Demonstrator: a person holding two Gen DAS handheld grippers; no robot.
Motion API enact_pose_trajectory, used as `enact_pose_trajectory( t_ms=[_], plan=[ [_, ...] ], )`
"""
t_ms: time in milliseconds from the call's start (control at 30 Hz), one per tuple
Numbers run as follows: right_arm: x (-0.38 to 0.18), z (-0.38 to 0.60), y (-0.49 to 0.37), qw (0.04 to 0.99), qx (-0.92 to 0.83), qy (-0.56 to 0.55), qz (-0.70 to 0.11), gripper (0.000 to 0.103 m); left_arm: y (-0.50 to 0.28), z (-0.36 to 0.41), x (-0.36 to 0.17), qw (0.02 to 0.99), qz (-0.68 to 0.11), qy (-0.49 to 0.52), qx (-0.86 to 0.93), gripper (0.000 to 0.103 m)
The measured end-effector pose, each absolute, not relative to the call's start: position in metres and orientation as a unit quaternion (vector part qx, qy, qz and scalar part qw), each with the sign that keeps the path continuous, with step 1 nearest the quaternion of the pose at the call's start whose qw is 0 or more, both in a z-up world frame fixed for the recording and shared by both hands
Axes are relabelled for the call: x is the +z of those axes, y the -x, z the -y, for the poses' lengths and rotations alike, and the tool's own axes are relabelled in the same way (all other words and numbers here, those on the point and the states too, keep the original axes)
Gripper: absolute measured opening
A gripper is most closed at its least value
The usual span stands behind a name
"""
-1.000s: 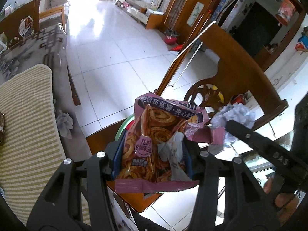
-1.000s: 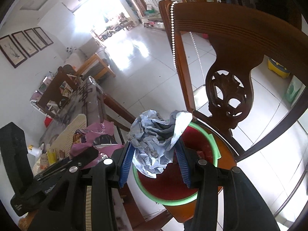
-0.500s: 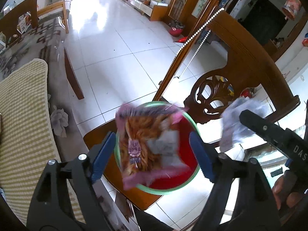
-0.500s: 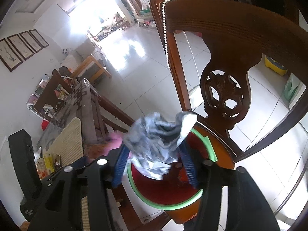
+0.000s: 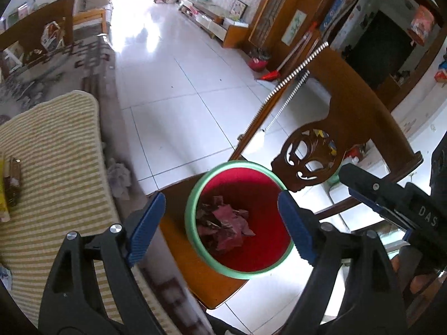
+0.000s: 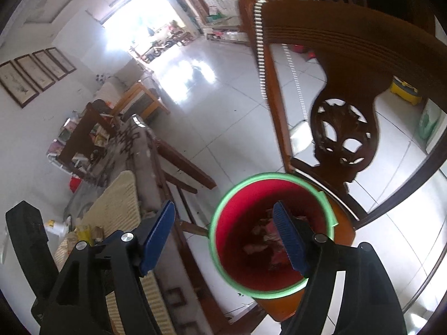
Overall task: Collect trash
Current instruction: 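Open both tools over the bin to drop the paper and bag, then move both open tools back over the table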
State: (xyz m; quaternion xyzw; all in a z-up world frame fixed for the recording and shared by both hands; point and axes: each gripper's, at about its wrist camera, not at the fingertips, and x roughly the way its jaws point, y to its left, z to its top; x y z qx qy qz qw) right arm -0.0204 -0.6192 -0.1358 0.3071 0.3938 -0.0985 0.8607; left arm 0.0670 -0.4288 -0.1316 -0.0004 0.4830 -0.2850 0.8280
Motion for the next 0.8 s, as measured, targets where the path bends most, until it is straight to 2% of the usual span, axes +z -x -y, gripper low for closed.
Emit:
enact_pose_trajectory(
  t_ms=[300,500,800],
  plan=[
    [-0.104,0.521,-0.004,0.876,-0.011,-0.279,-0.392,0.072,-0.068,0.33,-0.121,0.852,-0.464,0.049,-0.238,0.08],
    [-0.087,0.429,-0.026,0.885,0.049,-0.247,-0.392,0.074,-0.069,0.226,-0.118,0.871,-0.446,0.091,-0.185,0.081],
    [-0.094,0.263,-0.075,0.872,0.137,-0.186,-0.431,0.075,-0.052,0.062,-0.114,0.888,-0.433,0.116,-0.102,0.081]
  ],
)
